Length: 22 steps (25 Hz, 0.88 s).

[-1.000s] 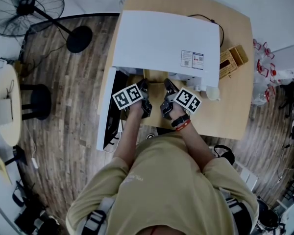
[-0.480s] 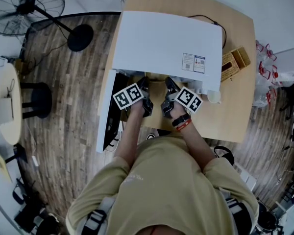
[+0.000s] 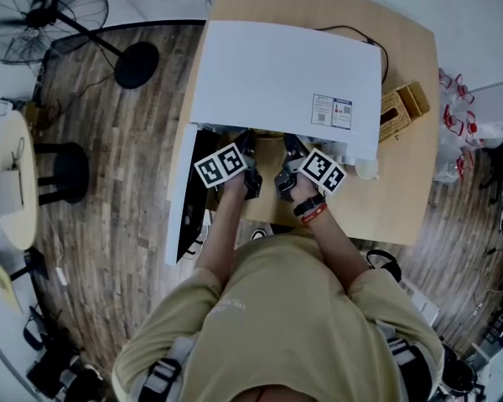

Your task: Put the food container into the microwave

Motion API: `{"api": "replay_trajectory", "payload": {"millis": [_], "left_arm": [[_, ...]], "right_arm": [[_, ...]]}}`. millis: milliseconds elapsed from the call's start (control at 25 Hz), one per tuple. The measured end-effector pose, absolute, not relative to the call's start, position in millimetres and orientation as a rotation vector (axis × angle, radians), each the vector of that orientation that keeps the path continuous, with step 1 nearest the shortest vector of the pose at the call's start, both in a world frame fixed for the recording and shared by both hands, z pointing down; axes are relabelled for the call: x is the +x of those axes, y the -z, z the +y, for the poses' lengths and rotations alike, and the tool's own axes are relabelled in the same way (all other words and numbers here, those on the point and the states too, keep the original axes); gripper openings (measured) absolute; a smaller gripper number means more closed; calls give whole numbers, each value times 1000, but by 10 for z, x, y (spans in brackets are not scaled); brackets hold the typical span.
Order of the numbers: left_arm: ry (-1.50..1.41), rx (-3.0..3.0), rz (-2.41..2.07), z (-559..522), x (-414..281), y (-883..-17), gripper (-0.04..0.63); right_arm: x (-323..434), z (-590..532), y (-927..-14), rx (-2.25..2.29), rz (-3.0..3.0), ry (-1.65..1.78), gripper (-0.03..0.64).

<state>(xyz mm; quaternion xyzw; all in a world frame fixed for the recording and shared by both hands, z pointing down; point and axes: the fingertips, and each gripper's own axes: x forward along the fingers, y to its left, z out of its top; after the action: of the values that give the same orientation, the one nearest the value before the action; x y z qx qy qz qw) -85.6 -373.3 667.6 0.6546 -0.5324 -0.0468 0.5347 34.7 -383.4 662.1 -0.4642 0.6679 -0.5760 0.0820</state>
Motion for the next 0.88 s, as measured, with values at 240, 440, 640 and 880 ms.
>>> {"api": "replay_trajectory", "payload": {"millis": [240, 440, 640, 880], "left_arm": [[117, 1580, -1264, -3810, -846, -6658, 64], [104, 1606, -1273, -3862, -836, -6638, 64], [98, 1629, -1286, -3894, -817, -6630, 64], [42, 1677, -1315, -3868, -810, -6605, 95]], "right_arm": [[352, -3893, -6607, -1394, 1980, 1695, 63], [364, -3946, -6590, -1387, 1970, 1676, 61], [364, -3948, -6601, -1386, 1972, 1678, 61], [320, -3925, -6568, -1358, 1992, 1687, 98]]}}
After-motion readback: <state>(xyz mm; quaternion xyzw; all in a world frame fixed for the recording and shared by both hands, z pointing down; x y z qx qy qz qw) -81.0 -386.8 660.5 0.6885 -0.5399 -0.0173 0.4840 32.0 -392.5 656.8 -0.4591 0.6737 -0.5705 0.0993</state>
